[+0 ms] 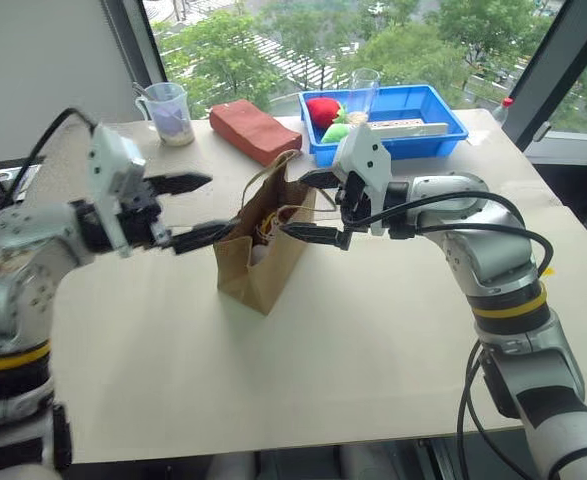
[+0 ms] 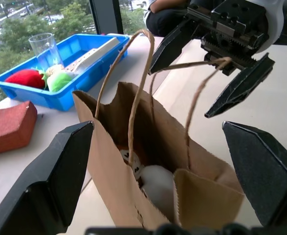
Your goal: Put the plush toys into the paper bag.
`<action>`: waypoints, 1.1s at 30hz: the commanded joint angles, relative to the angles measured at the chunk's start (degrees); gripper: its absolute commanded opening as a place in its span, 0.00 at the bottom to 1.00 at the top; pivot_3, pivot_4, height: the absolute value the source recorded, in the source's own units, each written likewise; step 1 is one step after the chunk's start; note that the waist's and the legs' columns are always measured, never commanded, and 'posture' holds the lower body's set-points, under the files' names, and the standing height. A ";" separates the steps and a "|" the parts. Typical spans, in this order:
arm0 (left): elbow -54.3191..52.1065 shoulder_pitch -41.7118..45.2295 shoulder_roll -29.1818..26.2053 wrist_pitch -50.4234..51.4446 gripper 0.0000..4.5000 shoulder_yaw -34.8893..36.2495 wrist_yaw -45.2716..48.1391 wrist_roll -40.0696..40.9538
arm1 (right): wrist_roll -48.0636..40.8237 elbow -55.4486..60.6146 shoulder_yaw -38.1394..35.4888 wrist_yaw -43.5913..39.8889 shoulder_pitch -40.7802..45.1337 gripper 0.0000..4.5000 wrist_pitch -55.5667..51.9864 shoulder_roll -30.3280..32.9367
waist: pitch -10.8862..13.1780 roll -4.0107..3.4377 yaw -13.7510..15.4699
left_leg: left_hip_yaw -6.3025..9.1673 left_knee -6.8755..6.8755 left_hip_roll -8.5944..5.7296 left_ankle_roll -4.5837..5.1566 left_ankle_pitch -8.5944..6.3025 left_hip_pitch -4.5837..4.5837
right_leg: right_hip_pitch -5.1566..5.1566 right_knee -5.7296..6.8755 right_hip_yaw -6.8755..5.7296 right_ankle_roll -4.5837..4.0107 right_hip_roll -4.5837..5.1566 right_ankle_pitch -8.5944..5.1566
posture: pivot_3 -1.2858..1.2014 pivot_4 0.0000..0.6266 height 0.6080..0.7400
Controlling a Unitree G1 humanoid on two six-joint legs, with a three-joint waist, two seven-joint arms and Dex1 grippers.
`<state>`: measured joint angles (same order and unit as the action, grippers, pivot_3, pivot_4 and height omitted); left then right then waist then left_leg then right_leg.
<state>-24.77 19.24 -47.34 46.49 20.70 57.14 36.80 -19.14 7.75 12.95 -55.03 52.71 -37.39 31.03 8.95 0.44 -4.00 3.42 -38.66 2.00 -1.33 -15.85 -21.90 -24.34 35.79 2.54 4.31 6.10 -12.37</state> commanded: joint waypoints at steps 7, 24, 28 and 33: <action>-5.64 -9.72 9.55 -8.93 1.00 -5.39 -8.95 -2.60 | -9.06 4.28 -4.33 -11.65 6.30 0.98 -7.33 8.90 | 0.05 0.05 2.53 | 0.00 -0.14 -0.02 -0.04 0.02 -0.08 | 0.09 -0.04 -0.03 -0.03 0.02 0.01 | 0.52 0.24 1.00; -0.18 -8.85 24.34 -22.53 1.00 -21.03 -22.53 -15.86 | -19.18 7.01 -8.19 -13.92 12.09 0.98 -17.42 14.29 | 0.05 0.06 3.35 | -0.06 -0.19 -0.04 0.00 -0.01 -0.10 | 0.09 -0.09 0.00 -0.07 0.03 0.02 | 0.52 0.24 1.00; 2.70 -7.67 28.47 -25.84 1.00 -22.94 -30.32 -22.64 | -17.18 8.79 -6.84 -11.94 11.62 0.98 -15.79 14.00 | 0.05 0.06 3.32 | -0.07 -0.19 -0.05 0.00 -0.01 -0.09 | 0.10 -0.10 0.01 -0.07 0.03 0.03 | 0.52 0.24 1.00; 6.61 -6.97 32.51 -28.08 1.00 -24.88 -35.05 -26.72 | -15.70 11.02 -5.21 -11.19 11.97 0.98 -14.28 13.74 | 0.05 0.06 3.30 | -0.07 -0.21 -0.06 -0.01 0.00 -0.08 | 0.10 -0.09 0.01 -0.07 0.04 0.03 | 0.52 0.24 1.00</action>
<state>-17.90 11.39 -15.17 20.00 -3.90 23.50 10.93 -34.95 16.86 8.59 -66.23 63.97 -53.01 44.63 9.00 0.50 -0.70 3.35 -38.86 1.94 -1.33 -15.86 -21.99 -24.25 35.70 2.55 4.24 6.14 -12.35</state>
